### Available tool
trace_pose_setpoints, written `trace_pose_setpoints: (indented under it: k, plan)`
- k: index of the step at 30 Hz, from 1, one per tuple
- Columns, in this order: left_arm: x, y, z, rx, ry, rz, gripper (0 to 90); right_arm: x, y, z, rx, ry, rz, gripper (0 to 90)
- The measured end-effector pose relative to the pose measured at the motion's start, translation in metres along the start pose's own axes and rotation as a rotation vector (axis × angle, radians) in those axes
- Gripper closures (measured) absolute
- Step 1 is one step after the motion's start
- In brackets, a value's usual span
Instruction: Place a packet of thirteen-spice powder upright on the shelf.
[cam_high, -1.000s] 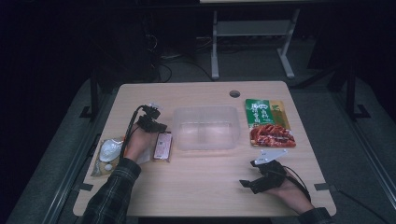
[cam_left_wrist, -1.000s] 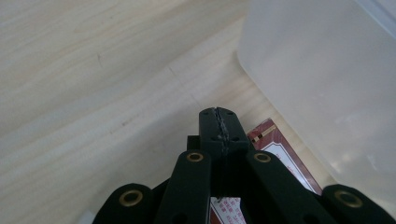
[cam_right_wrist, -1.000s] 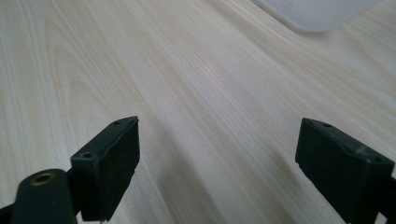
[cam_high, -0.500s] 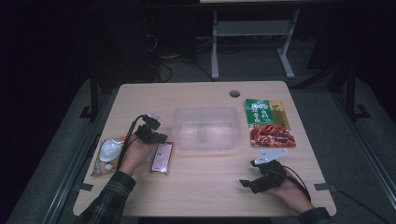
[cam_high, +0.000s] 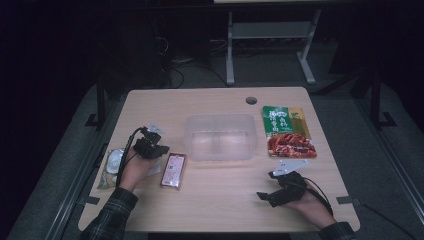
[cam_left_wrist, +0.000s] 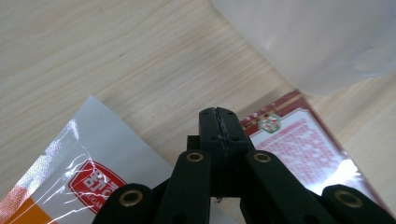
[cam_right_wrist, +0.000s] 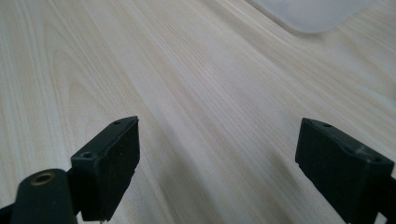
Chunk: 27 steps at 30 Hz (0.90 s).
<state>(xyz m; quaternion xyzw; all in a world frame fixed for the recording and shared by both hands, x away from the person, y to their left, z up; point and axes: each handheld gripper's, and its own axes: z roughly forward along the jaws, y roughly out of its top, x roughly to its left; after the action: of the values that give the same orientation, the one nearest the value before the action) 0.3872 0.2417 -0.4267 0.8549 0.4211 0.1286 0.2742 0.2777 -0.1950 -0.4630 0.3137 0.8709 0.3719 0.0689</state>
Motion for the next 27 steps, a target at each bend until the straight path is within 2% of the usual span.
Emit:
trace_pose_setpoints:
  k: [2, 3, 6, 7, 10, 15, 18, 22, 24, 27]
  plan:
    - [0.0, 0.0, 0.003, 0.006, 0.0, -0.006, 90.0, 0.001, 0.0, 0.0, 0.003, -0.001, 0.004, 13.5]
    - [0.001, -0.001, 0.007, 0.024, -0.001, 0.009, 90.0, 0.001, 0.0, 0.0, 0.004, -0.001, 0.004, 13.4]
    - [-0.001, 0.0, 0.01, 0.04, 0.001, 0.021, 90.0, 0.0, 0.0, 0.0, 0.002, -0.002, 0.005, 13.5]
    - [-0.001, 0.0, 0.013, 0.045, 0.003, 0.04, 89.9, -0.001, 0.0, 0.0, 0.003, -0.002, 0.007, 13.5]
    - [-0.002, 0.001, 0.014, 0.037, -0.011, 0.024, 90.0, -0.001, 0.0, 0.0, 0.004, -0.002, 0.007, 13.5]
    - [-0.004, 0.001, 0.017, 0.06, -0.025, 0.049, 90.0, -0.001, 0.0, 0.0, 0.003, -0.002, 0.006, 13.5]
    - [-0.005, 0.001, 0.017, 0.056, -0.031, 0.046, 90.0, -0.001, 0.0, 0.0, 0.003, -0.002, 0.006, 13.5]
    - [-0.005, 0.006, 0.015, 0.017, -0.022, 0.061, 89.9, -0.001, 0.0, 0.001, 0.004, -0.001, 0.005, 13.5]
    - [-0.006, 0.01, 0.015, -0.007, -0.032, 0.069, 89.9, -0.001, 0.0, 0.001, 0.007, 0.0, 0.006, 13.5]
    - [-0.012, 0.014, 0.018, -0.003, -0.051, 0.083, 89.9, -0.001, 0.0, 0.001, 0.006, 0.0, 0.001, 13.5]
